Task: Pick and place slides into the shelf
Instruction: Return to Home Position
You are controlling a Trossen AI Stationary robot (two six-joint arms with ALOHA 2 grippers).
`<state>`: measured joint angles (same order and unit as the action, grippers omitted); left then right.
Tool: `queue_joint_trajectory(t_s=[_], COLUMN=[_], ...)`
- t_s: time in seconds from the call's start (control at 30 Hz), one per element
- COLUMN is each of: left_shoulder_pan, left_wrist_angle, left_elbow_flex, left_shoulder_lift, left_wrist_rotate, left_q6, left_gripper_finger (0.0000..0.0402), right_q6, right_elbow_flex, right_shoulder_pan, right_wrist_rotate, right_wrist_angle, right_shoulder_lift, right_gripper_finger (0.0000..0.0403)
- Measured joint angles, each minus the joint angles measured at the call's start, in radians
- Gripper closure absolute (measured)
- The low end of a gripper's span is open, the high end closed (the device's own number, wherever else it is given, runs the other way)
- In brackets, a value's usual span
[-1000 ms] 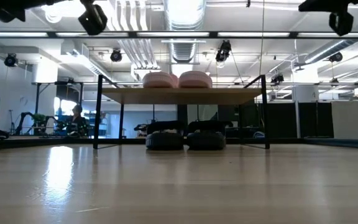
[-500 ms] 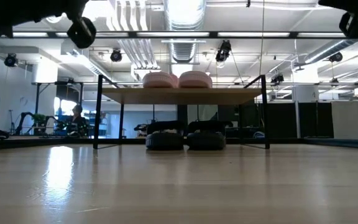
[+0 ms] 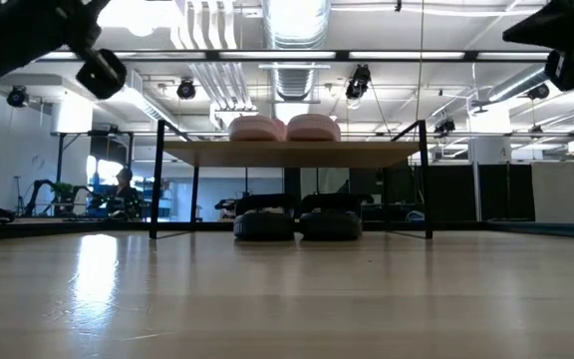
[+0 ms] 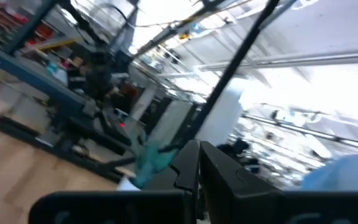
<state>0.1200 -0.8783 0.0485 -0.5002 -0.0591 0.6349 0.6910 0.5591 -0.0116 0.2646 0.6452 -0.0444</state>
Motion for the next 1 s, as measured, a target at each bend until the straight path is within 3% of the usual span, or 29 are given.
queue_joint_trajectory(t_s=[0.13, 0.27, 0.47, 0.6, 0.8, 1.0], left_shoulder_pan=[0.0, 0.0, 0.001, -0.001, -0.001, -0.004], left_wrist_angle=[-0.04, -0.039, -0.039, 0.026, 0.214, 0.241], left_elbow_flex=[-0.039, -0.039, -0.04, -0.04, -0.041, -0.041], left_shoulder_lift=[0.085, 0.168, 0.283, 0.334, 0.36, 0.35], left_wrist_rotate=[-0.073, -0.217, -0.499, -0.509, -0.507, -0.447], left_q6=[0.014, -0.024, -0.148, -0.224, -0.232, -0.311], left_gripper_finger=[0.0402, 0.0402, 0.0402, 0.0402, 0.0402, 0.0402], right_q6=[0.032, 0.13, -0.046, -0.103, -0.108, -0.103], right_elbow_flex=[-0.011, -0.016, -0.068, -0.15, -0.312, -0.421], right_shoulder_pan=[0.0, 0.0, 0.001, 0.0, 0.0, 0.0], right_wrist_rotate=[0.024, 0.023, -0.089, -0.093, -0.21, -0.253], right_wrist_angle=[0.081, 0.102, -0.135, -0.31, -0.538, -0.662], right_shoulder_lift=[0.0, 0.0, 0.006, 0.017, 0.032, 0.045], right_gripper_finger=[0.0394, 0.0394, 0.0394, 0.0394, 0.0394, 0.0394])
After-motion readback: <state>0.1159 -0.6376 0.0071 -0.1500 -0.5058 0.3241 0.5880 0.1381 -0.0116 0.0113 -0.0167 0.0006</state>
